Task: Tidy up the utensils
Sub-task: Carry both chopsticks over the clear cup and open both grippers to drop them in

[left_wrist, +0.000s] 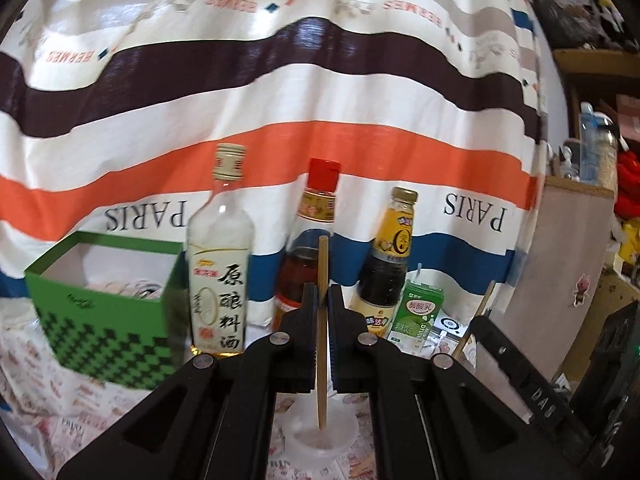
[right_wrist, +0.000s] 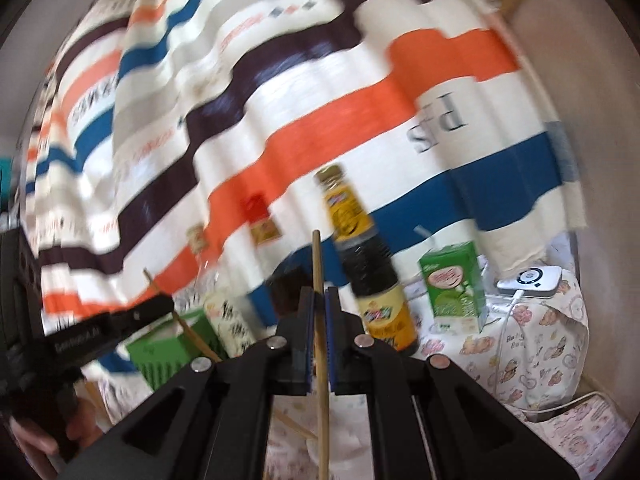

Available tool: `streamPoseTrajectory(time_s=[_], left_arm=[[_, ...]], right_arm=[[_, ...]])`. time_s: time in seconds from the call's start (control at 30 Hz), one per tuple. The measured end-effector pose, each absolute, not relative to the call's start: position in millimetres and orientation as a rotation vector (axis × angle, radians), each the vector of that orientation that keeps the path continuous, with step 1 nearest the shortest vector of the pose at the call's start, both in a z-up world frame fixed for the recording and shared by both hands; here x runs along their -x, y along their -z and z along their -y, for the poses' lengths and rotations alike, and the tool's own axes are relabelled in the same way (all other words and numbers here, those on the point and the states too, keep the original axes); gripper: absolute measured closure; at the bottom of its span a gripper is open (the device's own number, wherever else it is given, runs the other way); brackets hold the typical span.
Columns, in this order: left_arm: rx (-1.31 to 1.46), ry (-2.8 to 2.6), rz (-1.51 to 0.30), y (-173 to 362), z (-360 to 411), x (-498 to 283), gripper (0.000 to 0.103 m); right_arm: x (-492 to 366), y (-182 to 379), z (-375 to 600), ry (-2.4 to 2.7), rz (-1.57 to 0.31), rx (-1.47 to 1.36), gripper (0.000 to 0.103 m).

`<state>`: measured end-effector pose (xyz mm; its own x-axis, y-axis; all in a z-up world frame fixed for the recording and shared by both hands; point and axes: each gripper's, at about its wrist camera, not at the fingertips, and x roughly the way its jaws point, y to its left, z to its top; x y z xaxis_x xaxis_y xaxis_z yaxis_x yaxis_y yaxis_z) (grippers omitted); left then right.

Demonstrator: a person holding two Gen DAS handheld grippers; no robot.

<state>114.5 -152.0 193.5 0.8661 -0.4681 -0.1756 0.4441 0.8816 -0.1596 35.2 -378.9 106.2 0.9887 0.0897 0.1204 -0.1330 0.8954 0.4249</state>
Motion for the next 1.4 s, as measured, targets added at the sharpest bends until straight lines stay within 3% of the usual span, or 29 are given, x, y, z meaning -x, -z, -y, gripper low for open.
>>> streamPoseTrajectory(time_s=[0.6,0.7,0.73,0.83,0.87,0.93,1.17,1.4], left_arm=[[0.051,0.472,-0.422,-104,174,-154,0.099],[0.118,0.495,-0.413,-101,166,-151,0.081],[0.136,0.503,-0.411,-102,164,-151,0.069],[0.142,0.491,-0.378,-106,154,-142,0.061],[0.139,0.488,-0.366,-108,151,-137,0.05],[0.138,0.459,-0.331,-112,141,-126,0.041],[0.116,0.305,-0.267,-112,98,-91,0.027],[0.052,0.165,-0.251,-88,62,-65,0.02]], right_arm=[[-69,-51,456,-0.07,0.057,-0.931,0.098],[-70,-50,462,-0.062,0.064,-0.945,0.098],[-70,-49,464,-0.056,0.065,-0.953,0.098],[-69,-47,466,-0.01,0.077,-0.948,0.098],[-69,-46,465,0.006,0.08,-0.937,0.098],[-72,-43,465,0.017,0.075,-0.927,0.098],[-91,-45,453,-0.013,-0.016,-0.813,0.098],[-105,-61,410,-0.129,-0.133,-0.604,0.098]])
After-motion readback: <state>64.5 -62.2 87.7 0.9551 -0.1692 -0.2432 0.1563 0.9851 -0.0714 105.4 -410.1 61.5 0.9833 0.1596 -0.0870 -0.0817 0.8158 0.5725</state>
